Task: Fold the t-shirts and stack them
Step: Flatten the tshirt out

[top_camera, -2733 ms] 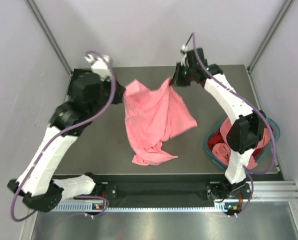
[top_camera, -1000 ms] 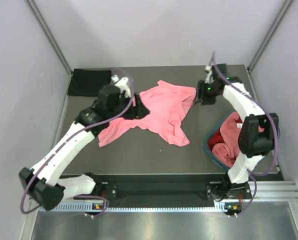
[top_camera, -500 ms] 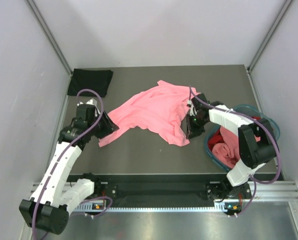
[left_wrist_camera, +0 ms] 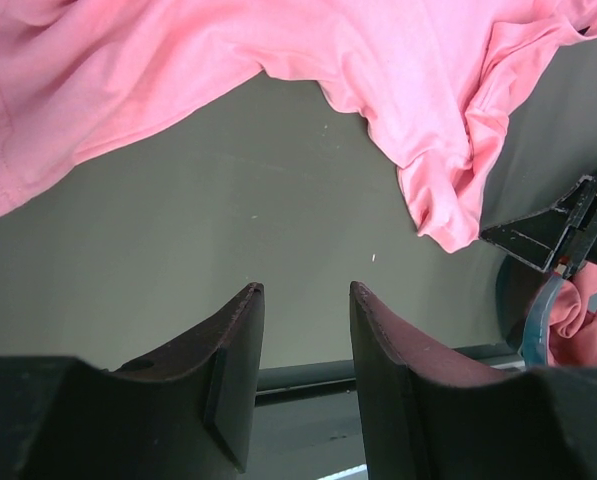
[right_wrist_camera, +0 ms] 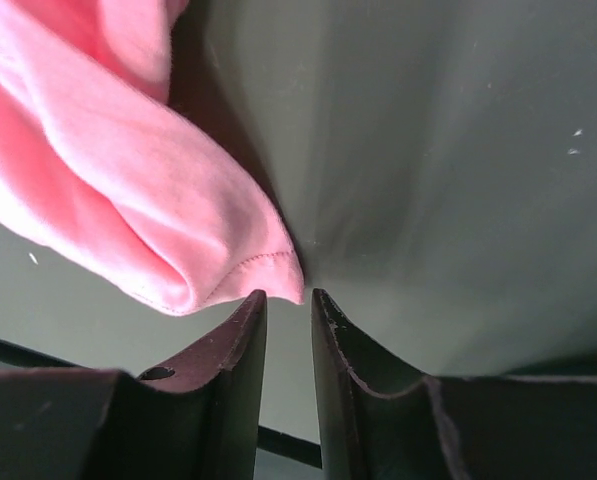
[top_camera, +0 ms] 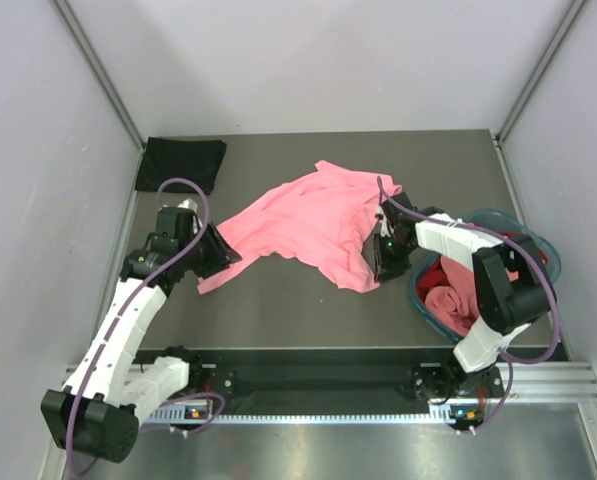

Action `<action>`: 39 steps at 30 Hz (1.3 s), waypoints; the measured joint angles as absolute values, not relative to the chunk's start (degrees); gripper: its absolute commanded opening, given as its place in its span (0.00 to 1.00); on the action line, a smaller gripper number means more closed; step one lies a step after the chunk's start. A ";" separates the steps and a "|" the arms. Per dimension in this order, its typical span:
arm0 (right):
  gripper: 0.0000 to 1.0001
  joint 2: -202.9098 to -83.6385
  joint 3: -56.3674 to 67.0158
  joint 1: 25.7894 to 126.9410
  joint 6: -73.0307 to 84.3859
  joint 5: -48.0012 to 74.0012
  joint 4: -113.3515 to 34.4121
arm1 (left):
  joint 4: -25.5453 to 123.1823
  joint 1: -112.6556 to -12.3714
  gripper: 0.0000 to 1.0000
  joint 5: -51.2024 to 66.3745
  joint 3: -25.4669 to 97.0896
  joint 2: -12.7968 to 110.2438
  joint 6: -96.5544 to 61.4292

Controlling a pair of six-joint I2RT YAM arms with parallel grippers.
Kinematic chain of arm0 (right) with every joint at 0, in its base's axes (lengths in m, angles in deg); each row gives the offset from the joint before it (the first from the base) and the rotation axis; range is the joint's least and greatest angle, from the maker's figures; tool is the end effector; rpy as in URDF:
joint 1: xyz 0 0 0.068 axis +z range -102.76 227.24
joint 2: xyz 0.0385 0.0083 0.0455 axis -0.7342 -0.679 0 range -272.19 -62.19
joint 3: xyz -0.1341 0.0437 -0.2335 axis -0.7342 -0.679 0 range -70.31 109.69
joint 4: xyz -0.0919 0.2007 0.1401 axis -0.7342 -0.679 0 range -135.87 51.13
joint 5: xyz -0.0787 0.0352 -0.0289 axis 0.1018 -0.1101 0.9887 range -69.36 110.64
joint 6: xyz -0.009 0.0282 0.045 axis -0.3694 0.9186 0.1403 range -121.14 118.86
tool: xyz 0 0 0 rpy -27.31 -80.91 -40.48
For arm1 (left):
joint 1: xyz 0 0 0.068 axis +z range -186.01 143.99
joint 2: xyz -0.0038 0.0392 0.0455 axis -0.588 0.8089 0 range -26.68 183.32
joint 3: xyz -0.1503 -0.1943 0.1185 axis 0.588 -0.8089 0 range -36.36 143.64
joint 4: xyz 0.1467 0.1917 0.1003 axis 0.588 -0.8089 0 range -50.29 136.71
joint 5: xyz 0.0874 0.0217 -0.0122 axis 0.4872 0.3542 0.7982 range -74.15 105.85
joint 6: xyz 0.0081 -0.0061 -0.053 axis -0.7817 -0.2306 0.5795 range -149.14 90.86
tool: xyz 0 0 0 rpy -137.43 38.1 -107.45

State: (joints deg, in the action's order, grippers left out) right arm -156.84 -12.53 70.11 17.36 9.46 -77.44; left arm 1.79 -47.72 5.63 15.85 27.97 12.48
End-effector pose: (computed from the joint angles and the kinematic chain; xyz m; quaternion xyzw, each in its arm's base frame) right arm 0.2744 0.1233 0.1722 -0.0500 0.9860 0.1349 0.0839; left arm 0.1832 -0.0443 0.2980 -0.2083 0.9048 -0.2366 0.2863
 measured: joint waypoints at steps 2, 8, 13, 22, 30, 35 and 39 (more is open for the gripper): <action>0.24 -157.46 -12.71 70.11 17.54 9.33 -77.24 | 1.77 -47.70 0.44 5.63 15.85 27.97 12.48; 0.24 -158.79 -13.71 70.11 18.04 9.00 -76.28 | 1.79 -47.26 0.44 5.63 15.85 27.97 12.44; 0.20 -159.10 -13.76 70.11 18.20 8.24 -75.78 | 1.77 -47.04 0.47 5.65 15.85 28.12 12.44; 0.00 -159.23 -14.19 70.16 18.92 8.17 -74.58 | 0.98 -46.71 0.56 9.50 15.85 28.50 13.36; 0.00 -153.78 -14.15 70.33 18.22 14.18 -78.16 | -1.64 -42.89 0.47 16.69 15.06 32.91 17.99; 0.00 -149.89 -14.04 70.33 17.71 14.53 -79.87 | -2.19 -38.78 0.47 19.07 12.77 36.54 20.35; 0.00 -149.48 -14.06 70.33 16.99 14.09 -80.41 | -2.56 -36.92 0.47 20.03 9.38 38.66 21.01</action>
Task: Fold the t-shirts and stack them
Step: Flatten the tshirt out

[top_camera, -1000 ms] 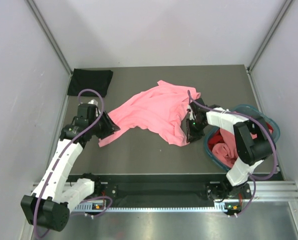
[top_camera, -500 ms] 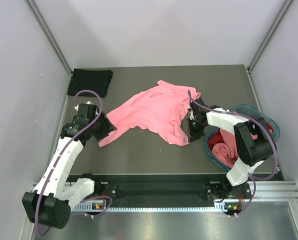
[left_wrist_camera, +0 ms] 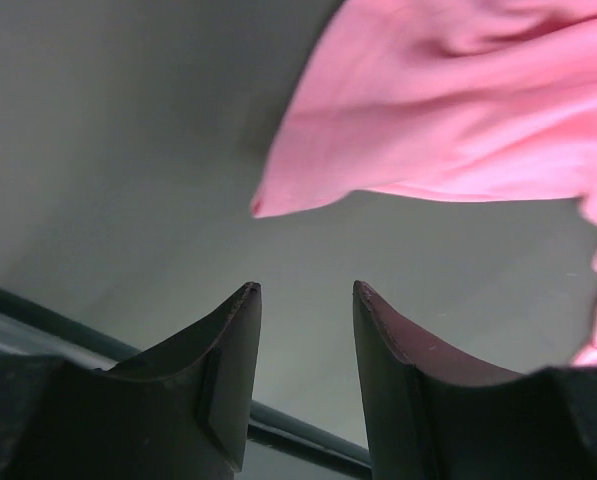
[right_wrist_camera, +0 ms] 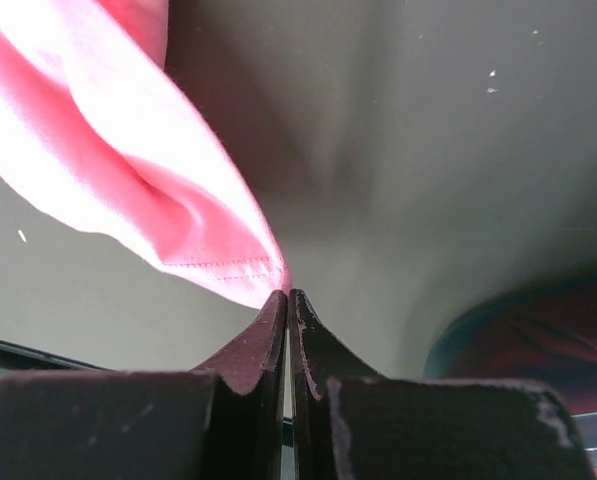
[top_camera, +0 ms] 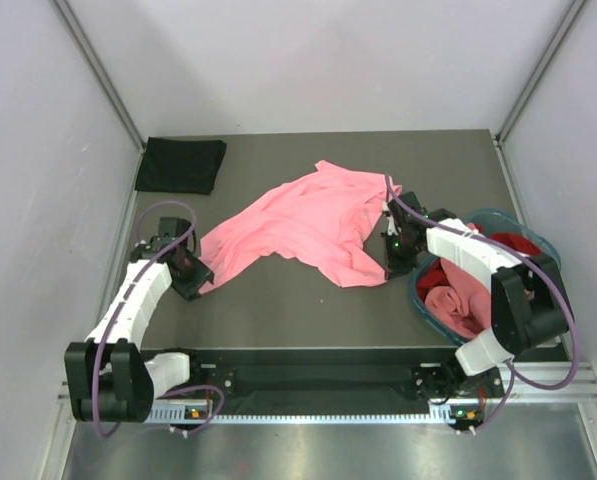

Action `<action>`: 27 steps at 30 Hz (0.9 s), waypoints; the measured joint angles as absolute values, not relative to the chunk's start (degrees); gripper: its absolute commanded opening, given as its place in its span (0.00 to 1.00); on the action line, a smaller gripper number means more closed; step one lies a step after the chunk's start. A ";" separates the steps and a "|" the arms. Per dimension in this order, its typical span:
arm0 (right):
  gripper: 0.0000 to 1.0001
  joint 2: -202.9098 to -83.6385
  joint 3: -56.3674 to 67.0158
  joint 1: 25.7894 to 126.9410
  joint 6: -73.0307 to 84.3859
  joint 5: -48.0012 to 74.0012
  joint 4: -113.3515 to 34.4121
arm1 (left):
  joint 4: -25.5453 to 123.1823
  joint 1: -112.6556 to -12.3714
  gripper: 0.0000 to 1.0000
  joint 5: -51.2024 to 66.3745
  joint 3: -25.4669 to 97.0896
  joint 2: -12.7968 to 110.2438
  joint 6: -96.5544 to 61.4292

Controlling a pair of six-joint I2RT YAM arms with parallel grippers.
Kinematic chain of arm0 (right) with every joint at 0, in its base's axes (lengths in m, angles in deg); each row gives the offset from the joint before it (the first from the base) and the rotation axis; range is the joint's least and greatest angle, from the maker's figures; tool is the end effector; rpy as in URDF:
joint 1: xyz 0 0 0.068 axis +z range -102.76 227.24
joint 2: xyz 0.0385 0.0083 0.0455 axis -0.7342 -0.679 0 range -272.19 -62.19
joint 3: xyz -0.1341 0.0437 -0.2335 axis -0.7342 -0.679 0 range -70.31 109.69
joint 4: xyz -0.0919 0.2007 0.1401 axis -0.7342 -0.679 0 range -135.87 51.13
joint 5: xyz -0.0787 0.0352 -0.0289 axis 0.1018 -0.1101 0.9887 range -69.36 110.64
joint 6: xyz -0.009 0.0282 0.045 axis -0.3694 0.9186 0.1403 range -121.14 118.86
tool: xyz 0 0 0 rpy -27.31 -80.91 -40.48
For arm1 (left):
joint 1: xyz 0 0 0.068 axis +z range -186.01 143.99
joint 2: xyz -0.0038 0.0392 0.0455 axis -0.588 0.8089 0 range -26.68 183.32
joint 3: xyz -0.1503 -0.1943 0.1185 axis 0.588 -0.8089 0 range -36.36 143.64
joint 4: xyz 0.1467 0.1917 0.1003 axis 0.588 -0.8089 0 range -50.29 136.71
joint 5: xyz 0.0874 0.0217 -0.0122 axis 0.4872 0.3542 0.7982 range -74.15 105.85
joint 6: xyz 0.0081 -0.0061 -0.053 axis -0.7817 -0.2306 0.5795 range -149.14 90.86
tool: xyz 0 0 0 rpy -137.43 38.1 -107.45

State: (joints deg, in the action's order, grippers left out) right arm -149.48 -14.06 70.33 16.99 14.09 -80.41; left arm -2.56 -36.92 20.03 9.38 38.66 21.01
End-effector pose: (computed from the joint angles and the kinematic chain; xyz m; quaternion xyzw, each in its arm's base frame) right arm 0.2570 0.1140 0.1979 -0.0514 0.9856 0.1060 0.1217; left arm 0.2002 -0.0004 0.2255 -0.4154 0.8903 -0.0465 0.1807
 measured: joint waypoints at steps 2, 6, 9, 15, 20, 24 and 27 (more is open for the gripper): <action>0.00 -149.46 -14.10 70.33 16.80 13.77 -80.46 | -2.87 -36.75 0.47 20.05 7.54 39.49 21.27; 0.00 -148.89 -15.11 70.31 16.40 12.67 -80.30 | -3.20 -36.75 0.47 20.05 4.48 39.66 21.62; 0.00 -148.52 -15.48 70.16 16.36 11.91 -80.30 | -3.46 -36.75 0.47 20.05 3.19 39.40 21.75; 0.00 -148.32 -15.53 69.37 15.79 10.25 -80.30 | -3.44 -36.75 0.47 20.05 0.96 39.16 21.75; 0.00 -147.99 -15.57 68.91 15.73 9.33 -80.30 | -3.48 -36.75 0.47 20.05 -1.00 39.05 21.77; 0.00 -147.71 -15.59 68.69 15.38 8.91 -80.35 | -3.48 -36.75 0.47 20.08 -1.24 39.05 21.75; 0.00 -147.40 -15.59 68.43 15.35 8.74 -80.37 | -3.57 -36.75 0.47 20.05 -1.00 39.05 21.75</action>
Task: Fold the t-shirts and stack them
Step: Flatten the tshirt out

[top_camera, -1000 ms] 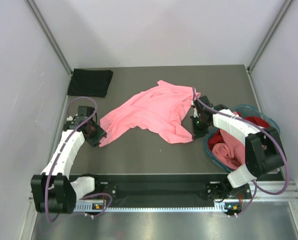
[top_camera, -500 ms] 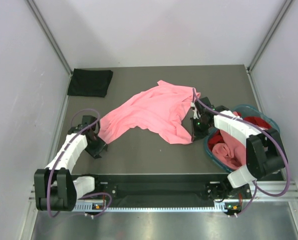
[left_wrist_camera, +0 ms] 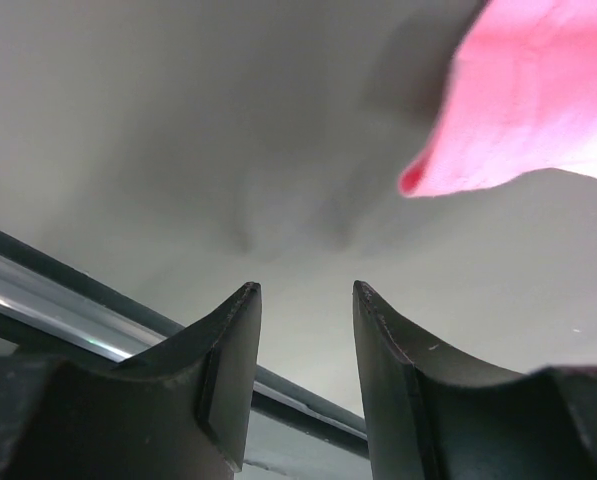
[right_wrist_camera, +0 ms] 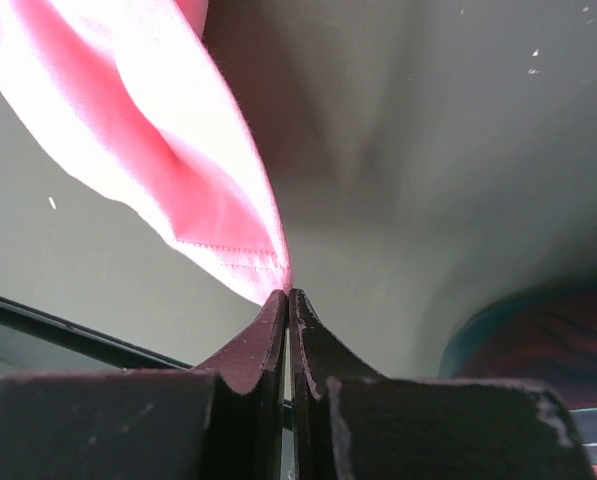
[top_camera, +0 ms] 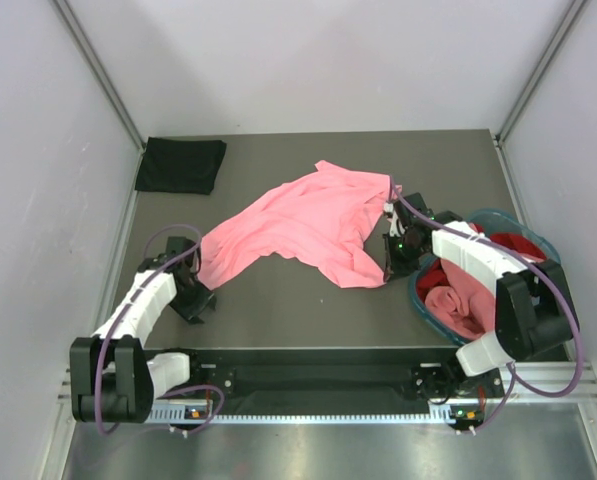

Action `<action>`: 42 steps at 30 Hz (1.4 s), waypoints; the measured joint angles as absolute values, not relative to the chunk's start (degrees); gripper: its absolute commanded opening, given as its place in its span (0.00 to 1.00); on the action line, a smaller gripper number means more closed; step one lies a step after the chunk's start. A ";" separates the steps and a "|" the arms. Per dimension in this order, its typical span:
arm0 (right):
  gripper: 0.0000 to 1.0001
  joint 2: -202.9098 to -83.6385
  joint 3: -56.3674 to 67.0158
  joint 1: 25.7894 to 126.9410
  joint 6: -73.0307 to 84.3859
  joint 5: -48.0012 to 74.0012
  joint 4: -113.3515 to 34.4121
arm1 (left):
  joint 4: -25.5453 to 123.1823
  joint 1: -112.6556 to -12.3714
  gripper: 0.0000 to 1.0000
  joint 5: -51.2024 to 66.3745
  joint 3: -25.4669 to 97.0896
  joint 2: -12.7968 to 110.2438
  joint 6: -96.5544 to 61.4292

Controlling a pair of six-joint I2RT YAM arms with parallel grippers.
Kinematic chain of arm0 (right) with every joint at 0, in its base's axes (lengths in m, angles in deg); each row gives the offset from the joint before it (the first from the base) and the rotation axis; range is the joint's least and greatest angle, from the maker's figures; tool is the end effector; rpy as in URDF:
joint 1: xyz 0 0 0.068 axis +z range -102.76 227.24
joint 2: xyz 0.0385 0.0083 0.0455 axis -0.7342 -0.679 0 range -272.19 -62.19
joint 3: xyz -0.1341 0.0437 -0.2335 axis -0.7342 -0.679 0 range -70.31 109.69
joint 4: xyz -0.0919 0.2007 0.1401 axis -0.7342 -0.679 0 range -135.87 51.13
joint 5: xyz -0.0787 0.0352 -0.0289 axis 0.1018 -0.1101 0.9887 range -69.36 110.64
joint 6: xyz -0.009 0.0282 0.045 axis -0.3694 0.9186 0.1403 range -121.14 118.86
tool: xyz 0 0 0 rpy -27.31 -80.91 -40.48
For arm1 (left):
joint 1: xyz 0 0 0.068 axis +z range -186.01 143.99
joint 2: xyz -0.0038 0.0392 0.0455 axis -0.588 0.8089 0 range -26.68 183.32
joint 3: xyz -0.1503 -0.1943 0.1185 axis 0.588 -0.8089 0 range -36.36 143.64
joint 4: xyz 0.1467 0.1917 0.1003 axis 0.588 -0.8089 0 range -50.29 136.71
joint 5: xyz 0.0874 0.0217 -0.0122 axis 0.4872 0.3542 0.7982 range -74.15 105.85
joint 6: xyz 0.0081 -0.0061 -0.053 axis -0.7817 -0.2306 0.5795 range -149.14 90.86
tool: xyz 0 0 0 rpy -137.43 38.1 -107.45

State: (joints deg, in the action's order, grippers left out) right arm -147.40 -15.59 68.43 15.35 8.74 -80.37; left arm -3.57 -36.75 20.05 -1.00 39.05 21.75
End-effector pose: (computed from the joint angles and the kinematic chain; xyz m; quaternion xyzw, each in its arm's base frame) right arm 0.2520 0.1056 0.2004 -0.0565 0.9809 0.1471 0.1143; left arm 0.1710 0.0006 0.1739 -0.4249 0.9008 -0.0025 0.0891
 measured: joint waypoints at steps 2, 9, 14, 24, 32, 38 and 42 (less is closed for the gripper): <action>0.00 -147.29 -15.63 68.34 15.33 8.74 -80.39 | -4.55 -36.75 0.47 20.05 0.68 39.29 21.77; 0.00 -147.32 -15.70 68.32 15.07 8.48 -80.48 | -3.33 -36.75 0.47 20.21 14.80 42.51 21.77; 0.00 -147.32 -15.70 68.32 14.94 7.93 -80.46 | -3.46 -36.75 0.47 20.23 15.39 43.38 21.77; 0.00 -147.29 -15.70 68.32 14.87 6.62 -80.46 | -2.96 -35.61 0.47 20.27 -8.74 25.22 21.80; 0.00 -146.22 -15.70 68.30 13.80 5.94 -80.50 | -4.88 -35.15 0.47 20.12 -13.03 16.69 21.97; 0.00 -146.16 -16.01 67.99 13.08 5.51 -80.70 | -6.32 -33.56 0.47 20.21 -6.53 26.03 21.99; 0.00 -146.13 -16.05 67.93 12.82 5.20 -80.63 | -5.42 -33.31 0.47 20.27 7.61 37.06 21.97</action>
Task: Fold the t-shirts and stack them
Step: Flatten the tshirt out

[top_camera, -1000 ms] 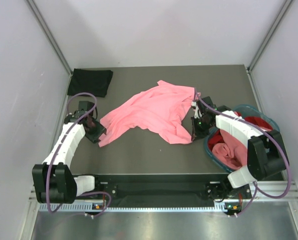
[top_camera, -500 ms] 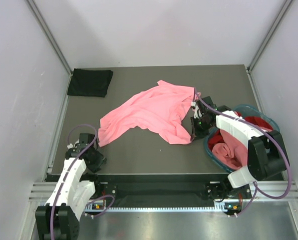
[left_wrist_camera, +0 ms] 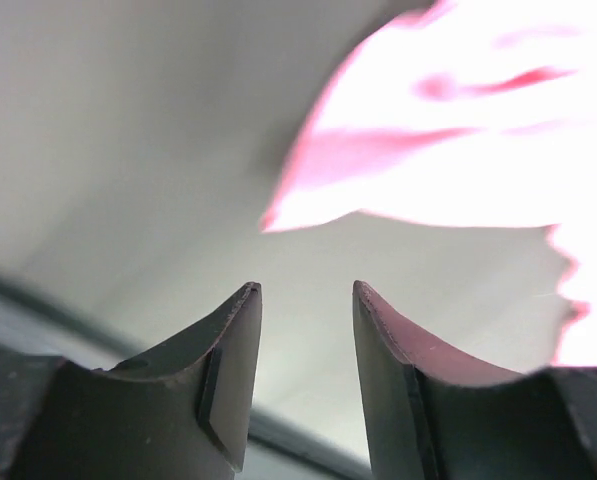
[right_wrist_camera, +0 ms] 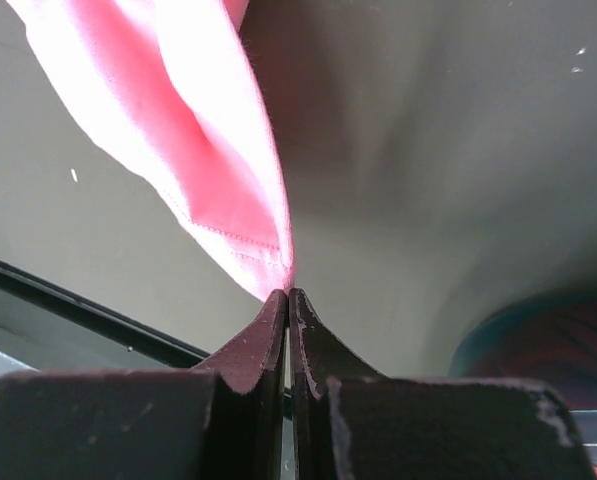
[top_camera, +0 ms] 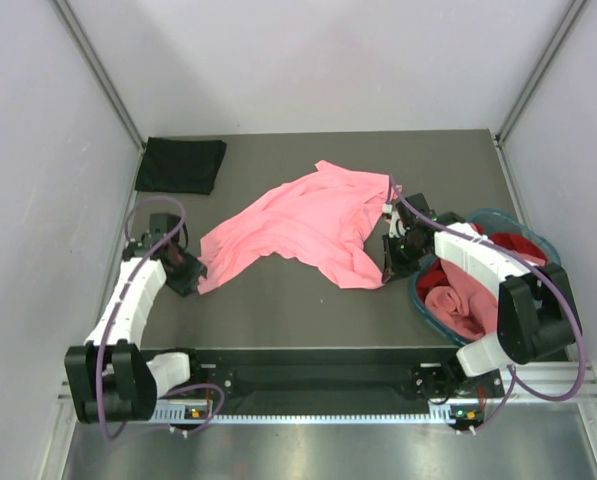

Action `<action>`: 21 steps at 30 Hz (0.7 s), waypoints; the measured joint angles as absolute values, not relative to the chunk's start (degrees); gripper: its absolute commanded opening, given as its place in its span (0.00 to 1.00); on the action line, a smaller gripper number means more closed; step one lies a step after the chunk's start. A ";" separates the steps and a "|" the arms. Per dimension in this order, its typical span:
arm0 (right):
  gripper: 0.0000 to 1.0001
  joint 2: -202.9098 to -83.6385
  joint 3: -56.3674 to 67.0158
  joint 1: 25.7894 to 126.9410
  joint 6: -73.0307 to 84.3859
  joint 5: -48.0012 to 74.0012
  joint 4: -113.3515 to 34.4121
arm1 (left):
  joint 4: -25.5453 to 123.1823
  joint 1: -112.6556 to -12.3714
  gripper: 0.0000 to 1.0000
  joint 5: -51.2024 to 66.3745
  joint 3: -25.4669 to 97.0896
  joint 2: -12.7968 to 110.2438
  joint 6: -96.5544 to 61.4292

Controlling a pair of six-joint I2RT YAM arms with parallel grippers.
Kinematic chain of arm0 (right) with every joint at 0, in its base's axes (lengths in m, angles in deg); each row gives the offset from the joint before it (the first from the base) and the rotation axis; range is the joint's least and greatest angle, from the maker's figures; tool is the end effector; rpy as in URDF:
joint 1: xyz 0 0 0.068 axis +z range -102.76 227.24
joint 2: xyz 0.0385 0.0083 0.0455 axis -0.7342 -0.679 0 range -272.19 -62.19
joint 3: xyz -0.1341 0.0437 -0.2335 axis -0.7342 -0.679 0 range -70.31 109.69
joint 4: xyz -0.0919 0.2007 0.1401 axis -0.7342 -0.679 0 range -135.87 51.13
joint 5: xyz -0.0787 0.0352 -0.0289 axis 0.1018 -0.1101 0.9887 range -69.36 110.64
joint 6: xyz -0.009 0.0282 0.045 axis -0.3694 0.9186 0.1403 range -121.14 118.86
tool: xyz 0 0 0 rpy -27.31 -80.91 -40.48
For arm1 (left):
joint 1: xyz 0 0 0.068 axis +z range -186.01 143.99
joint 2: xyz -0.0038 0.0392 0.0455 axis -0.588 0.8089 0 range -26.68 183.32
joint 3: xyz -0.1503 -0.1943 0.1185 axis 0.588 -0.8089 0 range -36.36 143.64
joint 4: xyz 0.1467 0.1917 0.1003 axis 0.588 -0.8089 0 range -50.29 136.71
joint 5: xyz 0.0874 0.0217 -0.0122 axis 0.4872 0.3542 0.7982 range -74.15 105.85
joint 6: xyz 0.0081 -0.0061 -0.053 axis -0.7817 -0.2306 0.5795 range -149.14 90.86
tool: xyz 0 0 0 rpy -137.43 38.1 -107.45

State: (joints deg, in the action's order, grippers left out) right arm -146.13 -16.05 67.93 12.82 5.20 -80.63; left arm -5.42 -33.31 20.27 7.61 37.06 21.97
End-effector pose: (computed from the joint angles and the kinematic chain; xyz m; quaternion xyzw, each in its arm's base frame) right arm 0.2485 0.1040 0.2041 -0.0791 0.9750 0.1741 0.1131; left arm 0.1877 0.0118 0.2197 -0.4520 0.8772 -0.0296 0.1589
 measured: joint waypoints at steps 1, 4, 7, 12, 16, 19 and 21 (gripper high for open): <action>0.00 -146.11 -16.18 67.93 12.80 5.00 -80.54 | -4.57 -33.25 0.47 20.27 9.86 38.51 21.97; 0.00 -146.11 -16.42 67.90 12.80 4.59 -80.52 | -2.26 -33.01 0.47 20.30 12.53 40.36 21.97; 0.00 -146.09 -16.42 67.88 12.82 4.30 -80.46 | -2.65 -32.96 0.47 20.27 11.56 40.60 21.97; 0.00 -145.76 -16.42 67.75 12.82 4.11 -80.48 | -2.93 -31.50 0.47 20.14 7.06 38.44 21.97; 0.00 -145.76 -16.33 67.71 12.80 4.00 -80.52 | -3.74 -26.87 0.47 20.60 2.49 32.95 21.99; 0.00 -145.76 -16.20 67.69 12.77 3.91 -80.50 | -4.42 -26.30 0.47 20.78 2.19 33.02 21.97; 0.00 -145.76 -16.20 67.69 12.77 3.87 -80.52 | -4.44 -26.30 0.47 20.75 2.19 33.19 21.97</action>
